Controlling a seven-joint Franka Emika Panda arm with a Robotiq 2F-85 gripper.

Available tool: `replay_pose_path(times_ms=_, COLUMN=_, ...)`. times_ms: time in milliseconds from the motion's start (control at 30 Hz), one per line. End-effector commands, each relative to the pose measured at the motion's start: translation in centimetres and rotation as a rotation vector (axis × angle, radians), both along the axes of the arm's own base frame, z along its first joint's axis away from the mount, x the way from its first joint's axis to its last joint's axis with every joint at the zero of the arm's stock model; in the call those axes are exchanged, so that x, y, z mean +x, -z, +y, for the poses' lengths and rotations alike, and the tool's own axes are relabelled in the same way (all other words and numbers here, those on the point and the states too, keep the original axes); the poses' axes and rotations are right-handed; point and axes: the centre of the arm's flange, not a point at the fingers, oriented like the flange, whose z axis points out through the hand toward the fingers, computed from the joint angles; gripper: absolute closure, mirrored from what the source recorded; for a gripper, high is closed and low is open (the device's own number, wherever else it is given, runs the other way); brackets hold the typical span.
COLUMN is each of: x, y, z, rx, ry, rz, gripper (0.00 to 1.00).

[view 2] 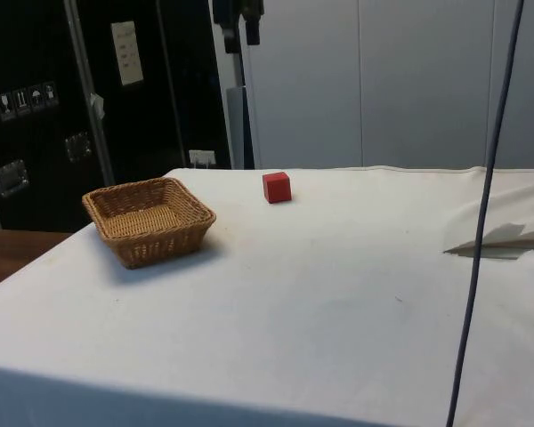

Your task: Pick up the cube and place it into the basket.

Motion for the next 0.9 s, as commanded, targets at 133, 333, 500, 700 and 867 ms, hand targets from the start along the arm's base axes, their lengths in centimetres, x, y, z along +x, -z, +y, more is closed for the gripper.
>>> replay_pose_path(times_ms=133, x=0.4, y=0.3, z=-0.8, rx=-0.004, ry=0.009, rz=0.002, gripper=0.00)
replay_pose_path(times_ms=333, x=0.8, y=0.8, z=-2.0, rx=-0.007, ry=0.019, rz=0.002, gripper=0.00)
replay_pose_path(times_ms=500, x=1.0, y=1.1, z=-2.8, rx=-0.013, ry=0.025, rz=0.001, gripper=0.00)
replay_pose_path(times_ms=700, x=1.1, y=1.5, z=-4.0, rx=-0.021, ry=0.034, rz=0.002, gripper=0.00)
replay_pose_path(times_ms=867, x=1.1, y=1.8, z=-4.9, rx=-0.028, ry=0.040, rz=0.000, gripper=0.00)
